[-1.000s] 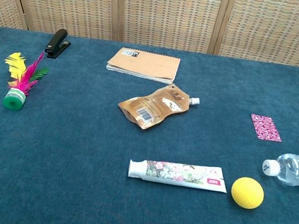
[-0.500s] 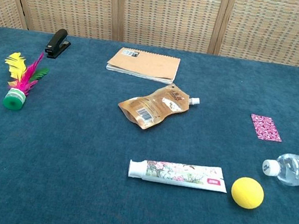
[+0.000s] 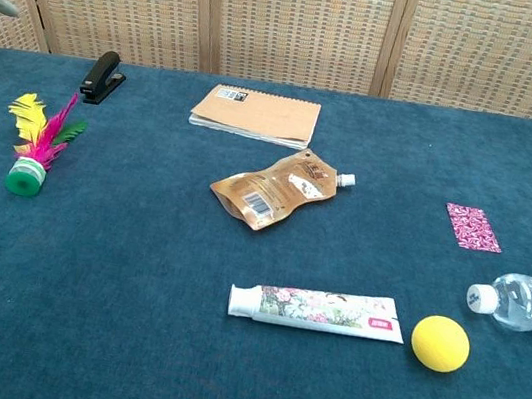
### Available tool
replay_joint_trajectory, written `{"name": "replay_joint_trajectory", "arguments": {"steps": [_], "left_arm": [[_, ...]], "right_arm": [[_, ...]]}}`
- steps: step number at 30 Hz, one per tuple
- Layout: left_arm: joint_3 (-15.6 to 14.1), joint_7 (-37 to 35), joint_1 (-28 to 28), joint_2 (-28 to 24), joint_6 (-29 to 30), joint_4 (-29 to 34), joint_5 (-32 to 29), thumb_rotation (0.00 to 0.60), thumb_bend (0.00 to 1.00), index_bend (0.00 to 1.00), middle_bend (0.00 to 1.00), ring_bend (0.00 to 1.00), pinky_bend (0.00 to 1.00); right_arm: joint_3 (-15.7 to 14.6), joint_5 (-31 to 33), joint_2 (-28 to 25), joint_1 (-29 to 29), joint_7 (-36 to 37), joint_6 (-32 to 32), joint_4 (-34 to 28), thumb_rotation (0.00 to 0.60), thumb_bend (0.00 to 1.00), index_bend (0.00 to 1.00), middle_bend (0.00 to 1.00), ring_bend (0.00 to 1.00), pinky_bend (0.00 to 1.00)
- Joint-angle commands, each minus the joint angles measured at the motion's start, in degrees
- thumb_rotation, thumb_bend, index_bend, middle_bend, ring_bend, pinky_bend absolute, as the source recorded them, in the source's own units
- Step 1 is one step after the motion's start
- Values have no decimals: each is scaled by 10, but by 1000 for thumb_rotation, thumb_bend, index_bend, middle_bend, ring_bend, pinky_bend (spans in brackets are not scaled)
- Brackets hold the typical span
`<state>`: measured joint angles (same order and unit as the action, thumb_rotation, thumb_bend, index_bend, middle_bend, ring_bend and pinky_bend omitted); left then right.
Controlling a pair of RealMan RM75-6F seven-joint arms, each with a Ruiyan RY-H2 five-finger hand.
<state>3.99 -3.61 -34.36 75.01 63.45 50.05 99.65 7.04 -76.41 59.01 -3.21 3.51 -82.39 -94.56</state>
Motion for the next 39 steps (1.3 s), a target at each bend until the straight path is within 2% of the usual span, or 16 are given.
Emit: {"name": "replay_joint_trajectory", "arguments": {"steps": [1,5,9,12,17,30,35,39], "left_arm": [[-28,-38,-95,99,-81,-126,47,600,172,110,0,0,0],[-57,-38,-135,135,-112,-189,69,600,206,124,0,0,0],[-76,-56,-173,179,-149,-245,73,600,217,197,0,0,0],[-92,-63,-184,193,-157,-268,77,600,221,282,0,0,0],[-118,-65,-188,203,-162,-296,81,600,243,329,0,0,0],[-141,-71,-180,223,-176,-348,62,600,253,366,0,0,0],[-144,-76,-181,232,-182,-361,55,600,262,491,0,0,0],[-150,-76,-183,233,-188,-370,56,600,296,538,0,0,0]], "right_arm": [[5,15,7,-2,-10,7,7,600,0,0,0,0,0],[10,38,13,-6,-20,20,13,600,0,0,0,0,0],[16,53,15,-7,-24,23,16,600,0,0,0,0,0],[17,55,16,-7,-28,24,15,600,0,0,0,0,0],[18,60,17,-6,-27,25,18,600,0,0,0,0,0],[20,65,24,-14,-41,35,23,600,0,0,0,0,0],[24,73,27,-15,-51,35,24,600,0,0,0,0,0],[26,76,29,-17,-57,35,24,600,0,0,0,0,0]]}}
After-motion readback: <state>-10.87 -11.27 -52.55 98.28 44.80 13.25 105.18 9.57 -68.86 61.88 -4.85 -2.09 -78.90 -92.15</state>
